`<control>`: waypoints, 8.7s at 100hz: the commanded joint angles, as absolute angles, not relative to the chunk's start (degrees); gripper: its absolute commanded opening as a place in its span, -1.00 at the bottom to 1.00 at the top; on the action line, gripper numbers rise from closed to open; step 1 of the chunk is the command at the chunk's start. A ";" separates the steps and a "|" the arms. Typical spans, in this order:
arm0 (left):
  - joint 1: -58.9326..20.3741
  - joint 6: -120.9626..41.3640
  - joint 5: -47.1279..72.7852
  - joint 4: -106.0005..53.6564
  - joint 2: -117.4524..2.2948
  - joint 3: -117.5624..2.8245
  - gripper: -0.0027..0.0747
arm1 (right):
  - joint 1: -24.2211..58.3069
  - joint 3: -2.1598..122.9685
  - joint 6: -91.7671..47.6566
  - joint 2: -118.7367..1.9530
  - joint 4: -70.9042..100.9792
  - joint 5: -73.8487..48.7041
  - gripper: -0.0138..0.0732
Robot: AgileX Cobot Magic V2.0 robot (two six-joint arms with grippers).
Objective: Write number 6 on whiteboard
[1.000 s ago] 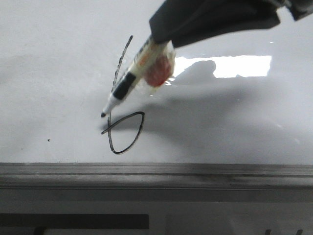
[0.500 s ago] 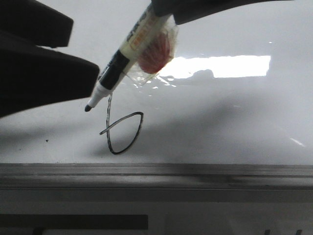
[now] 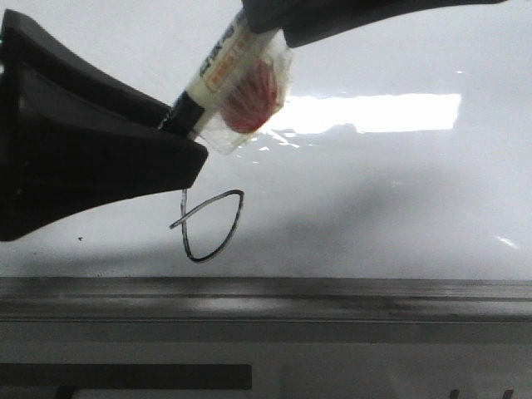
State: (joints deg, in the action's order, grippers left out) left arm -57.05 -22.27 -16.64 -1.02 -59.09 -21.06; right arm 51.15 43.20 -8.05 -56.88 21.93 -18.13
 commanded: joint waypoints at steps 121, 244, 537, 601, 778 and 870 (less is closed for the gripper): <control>-47.18 -22.10 -9.06 -57.83 -57.58 -22.87 -0.98 | 50.98 44.92 -8.73 -56.29 21.98 -8.89 0.30; -47.18 -22.10 -8.37 -55.76 -51.19 -22.87 0.02 | 50.98 44.92 -8.73 -56.29 21.98 -9.40 0.17; -2.52 -7.31 3.05 -5.50 -0.43 -2.63 -0.98 | 50.98 9.84 -8.73 -5.92 15.36 1.90 -0.83; -2.38 2.79 16.34 -1.34 2.06 2.85 -0.98 | 50.98 9.84 -8.73 -5.92 15.36 2.02 -0.83; -2.38 2.79 16.34 -1.34 2.06 2.85 -0.98 | -6.16 1.35 9.41 -5.07 -2.54 1.01 -0.83; -2.38 2.79 16.34 -1.34 2.06 2.85 -0.98 | -7.38 -2.36 7.73 1.76 -8.54 -17.42 -0.83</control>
State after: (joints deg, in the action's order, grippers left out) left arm -2.63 2.16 19.02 -1.40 0.32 0.25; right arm -7.19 -0.88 8.56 0.56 -7.41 -18.12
